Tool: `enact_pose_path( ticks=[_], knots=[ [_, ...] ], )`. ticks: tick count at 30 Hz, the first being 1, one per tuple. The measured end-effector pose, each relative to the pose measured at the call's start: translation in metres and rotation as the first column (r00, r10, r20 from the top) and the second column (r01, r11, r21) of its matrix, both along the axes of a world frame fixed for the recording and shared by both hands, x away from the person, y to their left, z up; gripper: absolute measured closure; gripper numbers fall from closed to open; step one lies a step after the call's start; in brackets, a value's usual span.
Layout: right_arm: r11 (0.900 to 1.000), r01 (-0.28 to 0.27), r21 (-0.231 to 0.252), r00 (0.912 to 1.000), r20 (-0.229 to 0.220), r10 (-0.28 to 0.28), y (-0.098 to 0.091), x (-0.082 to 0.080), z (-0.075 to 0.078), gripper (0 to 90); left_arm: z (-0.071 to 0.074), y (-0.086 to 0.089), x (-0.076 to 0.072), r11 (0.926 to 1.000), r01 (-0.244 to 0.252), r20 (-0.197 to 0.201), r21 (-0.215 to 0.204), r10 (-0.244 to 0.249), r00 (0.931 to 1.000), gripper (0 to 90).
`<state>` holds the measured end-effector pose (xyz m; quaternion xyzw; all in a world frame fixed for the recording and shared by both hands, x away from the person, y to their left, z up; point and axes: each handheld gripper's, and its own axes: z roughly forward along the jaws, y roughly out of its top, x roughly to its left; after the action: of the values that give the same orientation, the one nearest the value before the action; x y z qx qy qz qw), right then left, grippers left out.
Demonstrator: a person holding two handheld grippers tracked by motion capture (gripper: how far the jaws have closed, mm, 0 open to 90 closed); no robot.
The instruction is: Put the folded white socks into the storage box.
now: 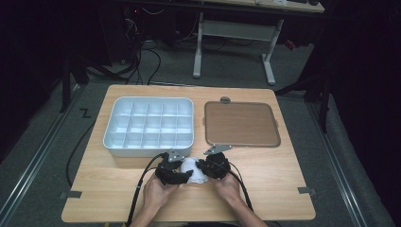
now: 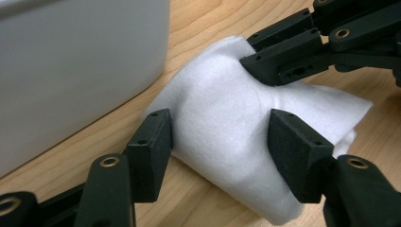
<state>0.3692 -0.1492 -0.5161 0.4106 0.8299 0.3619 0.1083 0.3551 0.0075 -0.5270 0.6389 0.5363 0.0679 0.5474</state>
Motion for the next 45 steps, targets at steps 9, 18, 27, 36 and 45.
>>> enact_pose_path(
  ticks=[9, 18, 27, 36, 45],
  knots=[
    [0.9998, 0.012, 0.016, 0.9987, 0.049, -0.013, 0.005, -0.013, -0.002, 77.1, 0.004, 0.011, -0.001, 1.0000, 0.009, -0.028, 0.000, -0.009, 0.9996, 41.7],
    [0.9977, 0.029, 0.062, 0.9980, 0.054, -0.032, -0.003, -0.014, 0.008, 63.4, 0.016, 0.025, -0.008, 0.9949, -0.060, -0.042, -0.080, 0.057, 0.9975, 31.1],
    [0.9937, 0.047, 0.101, 0.9979, 0.040, -0.051, -0.016, -0.017, 0.017, 59.0, 0.024, 0.028, -0.008, 0.9866, -0.113, -0.076, -0.118, 0.104, 0.9916, 25.1],
    [0.9898, 0.104, 0.098, 0.9912, 0.073, -0.111, -0.046, -0.022, 0.024, 58.0, 0.029, 0.019, 0.003, 0.9805, -0.144, -0.087, -0.134, 0.133, 0.9873, 22.7],
    [0.9725, 0.216, 0.088, 0.9734, 0.058, -0.221, -0.099, -0.028, 0.013, 56.2, 0.021, 0.006, 0.010, 0.9823, -0.151, -0.123, -0.111, 0.137, 0.9828, 22.7]
  ],
)
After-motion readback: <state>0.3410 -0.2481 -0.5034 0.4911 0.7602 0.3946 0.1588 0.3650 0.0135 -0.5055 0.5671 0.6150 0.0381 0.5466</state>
